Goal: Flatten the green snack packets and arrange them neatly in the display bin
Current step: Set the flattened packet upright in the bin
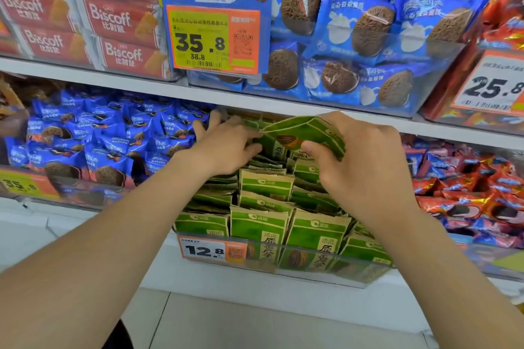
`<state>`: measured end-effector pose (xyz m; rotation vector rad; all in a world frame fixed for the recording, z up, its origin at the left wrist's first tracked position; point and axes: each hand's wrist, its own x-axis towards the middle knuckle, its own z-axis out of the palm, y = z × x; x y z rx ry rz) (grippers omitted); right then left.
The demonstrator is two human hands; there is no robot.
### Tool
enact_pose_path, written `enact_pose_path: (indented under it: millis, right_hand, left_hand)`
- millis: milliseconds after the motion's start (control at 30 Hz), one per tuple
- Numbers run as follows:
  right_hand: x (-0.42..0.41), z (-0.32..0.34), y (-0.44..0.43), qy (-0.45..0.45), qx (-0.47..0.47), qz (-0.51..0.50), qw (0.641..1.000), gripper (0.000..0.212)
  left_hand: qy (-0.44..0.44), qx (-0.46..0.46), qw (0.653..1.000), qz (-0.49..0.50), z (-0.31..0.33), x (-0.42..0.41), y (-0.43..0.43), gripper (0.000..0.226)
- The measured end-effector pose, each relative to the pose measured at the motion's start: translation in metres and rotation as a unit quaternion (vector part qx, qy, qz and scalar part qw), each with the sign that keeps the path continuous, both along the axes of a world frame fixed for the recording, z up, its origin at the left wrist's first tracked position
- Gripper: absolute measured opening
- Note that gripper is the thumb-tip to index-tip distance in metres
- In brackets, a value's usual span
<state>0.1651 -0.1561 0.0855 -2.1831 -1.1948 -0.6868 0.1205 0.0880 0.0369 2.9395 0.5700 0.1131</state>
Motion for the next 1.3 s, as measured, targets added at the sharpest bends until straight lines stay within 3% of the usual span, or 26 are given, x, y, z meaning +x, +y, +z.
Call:
enact_pose_path:
  millis: [100,167,433,633,767,867,1000,1067,1200,1300]
  right_hand:
    - [0.004,-0.008,0.010,-0.007,-0.025,0.028,0.999,0.029]
    - [0.007,-0.016,0.020,0.007,-0.060,0.037,0.997,0.033]
    - [0.017,-0.011,0.060,-0.091,-0.226,0.039,0.969,0.046]
    - [0.019,-0.002,0.071,-0.042,-0.344,0.082,0.934,0.058]
    - [0.021,0.001,0.082,-0.085,-0.376,0.025,0.922,0.041]
    - [0.027,-0.014,0.095,-0.058,-0.416,0.011,0.908,0.028]
    - [0.043,-0.026,0.103,0.011,-0.410,0.034,0.911,0.031]
    - [0.045,-0.028,0.102,0.024,-0.411,0.036,0.911,0.019]
    - [0.041,-0.028,0.090,0.083,-0.336,0.055,0.937,0.037]
    - [0.036,-0.025,0.086,0.037,-0.294,0.038,0.954,0.047]
  left_hand:
    - [0.035,0.089,0.995,0.016,0.002,0.002,0.004,0.071]
    - [0.044,0.092,0.995,0.018,0.006,0.001,0.007,0.082]
    - [0.054,0.035,0.998,0.012,0.007,-0.003,0.008,0.089]
    - [0.061,0.039,0.997,-0.011,0.007,-0.005,0.009,0.091]
    - [0.059,0.054,0.997,-0.011,0.005,-0.005,0.009,0.093]
    - [0.050,0.068,0.996,-0.023,0.002,-0.006,0.010,0.092]
    - [0.051,0.084,0.995,-0.024,-0.001,-0.006,0.011,0.093]
    - [0.054,0.086,0.995,-0.025,-0.001,-0.008,0.010,0.094]
    - [0.058,0.067,0.995,-0.038,0.004,-0.011,0.012,0.098]
    - [0.028,0.019,0.999,-0.039,0.006,-0.015,0.010,0.090]
